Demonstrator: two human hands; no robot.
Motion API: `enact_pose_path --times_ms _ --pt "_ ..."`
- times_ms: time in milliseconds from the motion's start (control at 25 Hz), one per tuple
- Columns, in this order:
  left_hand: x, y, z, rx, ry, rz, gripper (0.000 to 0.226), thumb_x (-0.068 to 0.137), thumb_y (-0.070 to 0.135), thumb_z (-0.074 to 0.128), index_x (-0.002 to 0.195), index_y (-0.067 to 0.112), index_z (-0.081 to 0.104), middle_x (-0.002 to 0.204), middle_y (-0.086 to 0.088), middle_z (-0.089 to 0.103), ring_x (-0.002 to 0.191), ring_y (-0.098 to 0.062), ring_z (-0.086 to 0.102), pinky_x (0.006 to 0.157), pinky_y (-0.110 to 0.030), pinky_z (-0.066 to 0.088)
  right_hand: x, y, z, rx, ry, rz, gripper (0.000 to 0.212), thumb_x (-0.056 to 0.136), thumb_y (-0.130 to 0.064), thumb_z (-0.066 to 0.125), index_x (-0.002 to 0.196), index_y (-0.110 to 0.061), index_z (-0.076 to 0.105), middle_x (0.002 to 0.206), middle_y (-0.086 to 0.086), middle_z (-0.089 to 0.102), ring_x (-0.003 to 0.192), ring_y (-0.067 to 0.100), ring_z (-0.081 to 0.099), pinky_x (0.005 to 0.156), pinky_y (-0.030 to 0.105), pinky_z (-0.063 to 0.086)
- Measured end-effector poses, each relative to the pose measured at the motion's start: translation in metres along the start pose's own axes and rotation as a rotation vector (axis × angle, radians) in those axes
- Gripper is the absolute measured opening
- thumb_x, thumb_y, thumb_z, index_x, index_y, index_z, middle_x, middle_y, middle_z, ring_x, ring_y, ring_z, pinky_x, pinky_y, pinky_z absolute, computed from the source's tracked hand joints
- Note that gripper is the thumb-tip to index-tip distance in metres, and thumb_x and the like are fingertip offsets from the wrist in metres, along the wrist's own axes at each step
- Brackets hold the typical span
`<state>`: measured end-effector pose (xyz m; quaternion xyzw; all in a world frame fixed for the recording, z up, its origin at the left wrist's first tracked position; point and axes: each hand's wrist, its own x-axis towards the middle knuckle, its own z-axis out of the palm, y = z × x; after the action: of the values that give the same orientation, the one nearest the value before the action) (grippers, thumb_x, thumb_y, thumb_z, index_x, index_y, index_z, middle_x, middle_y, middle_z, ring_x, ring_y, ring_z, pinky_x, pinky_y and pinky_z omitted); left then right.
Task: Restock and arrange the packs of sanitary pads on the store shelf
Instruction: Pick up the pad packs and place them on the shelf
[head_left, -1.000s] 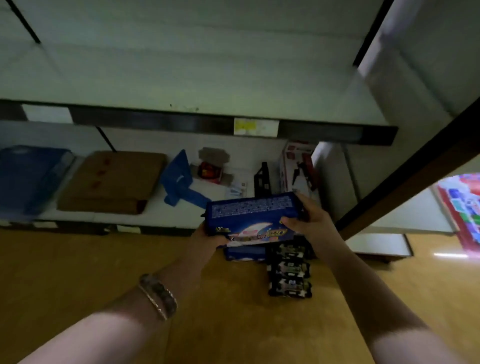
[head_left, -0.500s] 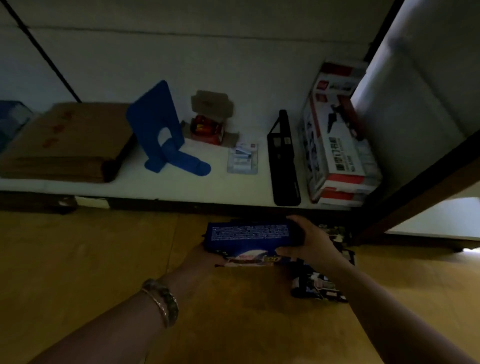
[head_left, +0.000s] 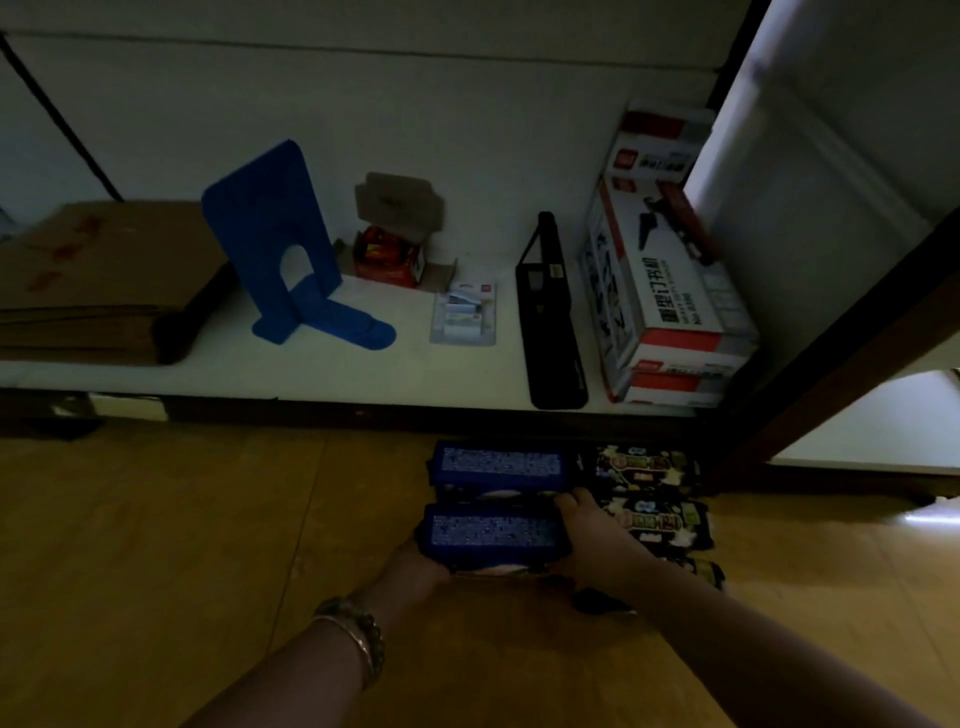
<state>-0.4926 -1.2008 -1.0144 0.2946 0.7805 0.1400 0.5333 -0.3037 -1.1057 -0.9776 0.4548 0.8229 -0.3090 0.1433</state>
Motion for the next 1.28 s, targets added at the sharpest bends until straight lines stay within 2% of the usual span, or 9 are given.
enact_pose_path --times_ms 120,200,280,360,680,840,1000,1160,1280 --pt "0.002 0.008 -0.002 -0.079 0.015 -0.025 0.027 0.093 0.003 0.051 0.077 0.024 0.047 0.077 0.000 0.049 0.068 -0.008 0.044 0.061 -0.015 0.041 0.009 0.000 0.003 -0.014 0.039 -0.011 0.073 0.084 -0.028 0.067 0.141 -0.013 0.025 0.140 0.011 0.023 0.122 0.026 0.045 0.105 0.030 0.036" --pt "0.007 0.009 -0.001 -0.149 0.008 -0.013 0.023 0.090 0.001 0.055 0.102 0.021 0.053 0.100 -0.005 0.057 0.084 -0.014 0.051 0.078 -0.021 0.047 0.014 0.001 0.006 -0.083 0.051 0.006 0.076 0.083 -0.031 0.067 0.143 -0.015 0.023 0.141 0.010 0.024 0.126 0.027 0.040 0.108 0.033 0.032" --pt "0.011 0.008 0.000 -0.199 0.014 -0.006 0.046 0.089 -0.002 0.056 0.131 0.010 0.043 0.127 -0.013 0.052 0.105 -0.023 0.051 0.098 -0.029 0.042 0.017 0.003 0.008 -0.195 0.060 0.039 0.076 0.084 -0.036 0.065 0.144 -0.016 0.023 0.142 0.008 0.026 0.129 0.026 0.034 0.109 0.036 0.027" --pt "0.015 0.011 0.002 -0.218 0.044 -0.042 0.056 0.089 -0.003 0.055 0.140 0.006 0.033 0.137 -0.017 0.045 0.119 -0.029 0.048 0.104 -0.032 0.037 0.018 0.005 0.009 -0.289 0.088 0.047 0.075 0.084 -0.041 0.063 0.143 -0.016 0.024 0.141 0.007 0.029 0.131 0.025 0.030 0.109 0.037 0.023" --pt "0.016 0.018 0.001 -0.151 0.136 -0.061 0.047 0.088 -0.009 0.050 0.132 0.005 0.044 0.129 -0.018 0.052 0.114 -0.032 0.051 0.087 -0.028 0.043 0.022 0.000 0.018 -0.359 0.158 0.029 0.073 0.086 -0.044 0.059 0.143 -0.014 0.026 0.139 0.010 0.034 0.127 0.027 0.032 0.108 0.036 0.022" --pt "0.015 0.015 0.005 -0.196 0.125 -0.041 0.047 0.087 -0.007 0.053 0.132 0.004 0.045 0.127 -0.019 0.053 0.112 -0.032 0.052 0.092 -0.032 0.044 0.022 0.002 0.019 -0.355 0.134 0.044 0.071 0.088 -0.039 0.058 0.143 -0.013 0.024 0.140 0.012 0.031 0.128 0.029 0.031 0.108 0.038 0.023" --pt "0.012 0.015 0.007 -0.216 0.178 -0.055 0.029 0.090 -0.005 0.051 0.114 0.011 0.052 0.111 -0.013 0.057 0.089 -0.025 0.053 0.081 -0.030 0.043 0.022 0.001 0.017 -0.343 0.105 0.037 0.070 0.087 -0.036 0.059 0.142 -0.014 0.023 0.140 0.012 0.028 0.129 0.030 0.029 0.109 0.040 0.022" --pt "0.010 0.019 -0.002 -0.179 0.280 -0.065 0.063 0.087 -0.006 0.053 0.142 -0.002 0.022 0.134 -0.023 0.045 0.117 -0.035 0.048 0.098 -0.036 0.042 0.020 0.000 0.011 -0.206 0.133 0.024 0.069 0.085 -0.041 0.059 0.141 -0.018 0.027 0.140 0.009 0.029 0.130 0.028 0.028 0.109 0.039 0.021" --pt "-0.001 0.030 -0.011 -0.088 0.364 0.059 0.064 0.088 0.002 0.055 0.144 0.002 0.023 0.138 -0.023 0.042 0.118 -0.034 0.047 0.096 -0.033 0.043 0.011 -0.008 -0.005 -0.057 0.219 0.028 0.053 0.091 -0.035 0.053 0.139 -0.018 0.036 0.139 0.008 0.033 0.129 0.026 0.032 0.107 0.036 0.025"
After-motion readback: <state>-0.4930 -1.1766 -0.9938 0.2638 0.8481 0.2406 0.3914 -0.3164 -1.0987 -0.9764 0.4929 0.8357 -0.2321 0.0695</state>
